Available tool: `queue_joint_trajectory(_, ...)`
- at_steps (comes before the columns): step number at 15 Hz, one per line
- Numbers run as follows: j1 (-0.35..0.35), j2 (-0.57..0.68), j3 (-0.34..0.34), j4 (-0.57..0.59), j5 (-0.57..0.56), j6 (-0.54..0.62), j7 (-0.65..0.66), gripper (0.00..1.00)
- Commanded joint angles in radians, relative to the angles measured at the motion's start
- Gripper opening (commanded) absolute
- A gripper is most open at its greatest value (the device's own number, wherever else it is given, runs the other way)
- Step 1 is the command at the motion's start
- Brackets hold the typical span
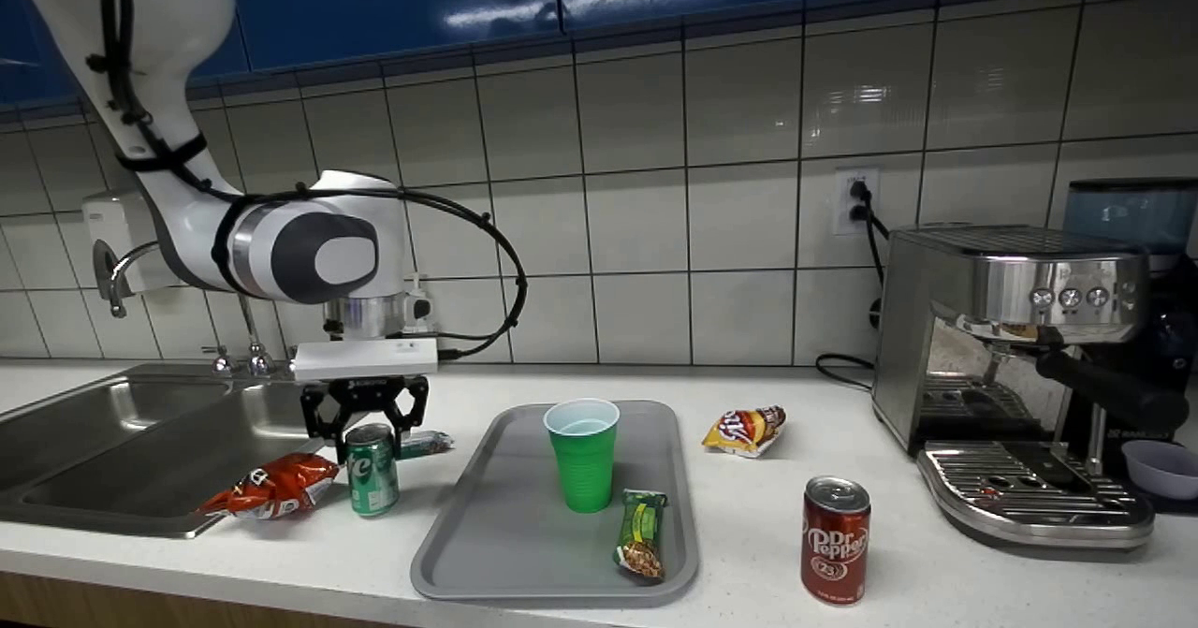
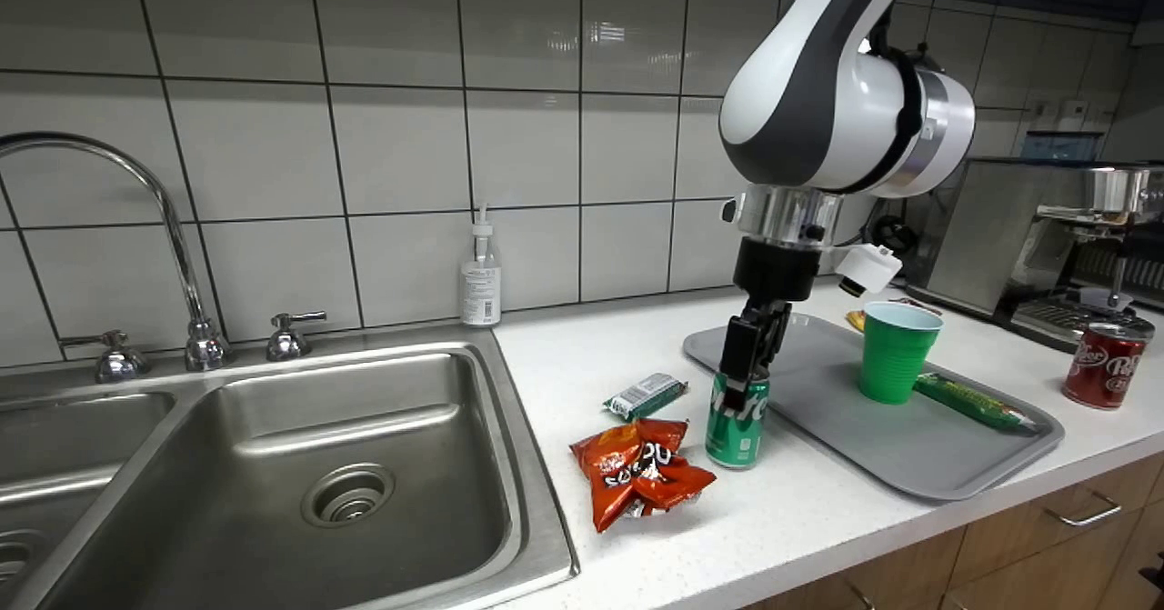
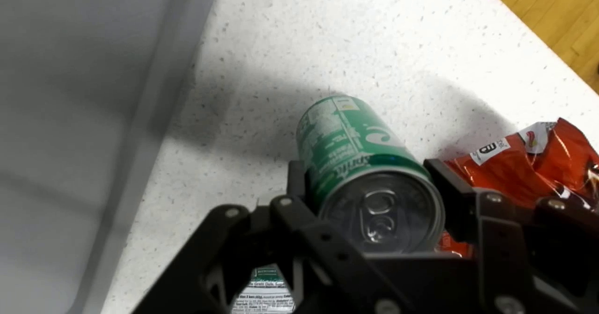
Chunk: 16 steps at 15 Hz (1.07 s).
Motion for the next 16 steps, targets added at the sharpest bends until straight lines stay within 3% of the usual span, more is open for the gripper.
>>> queue_joint_trajectory(1, -0.03, -0.072, 0.026, -0.015, -0.004, -0.005, -0.015, 0.4)
queue_joint_trajectory(16, -0.062, -0.174, -0.069, -0.018, -0.012, -0.014, 0.013, 0.4)
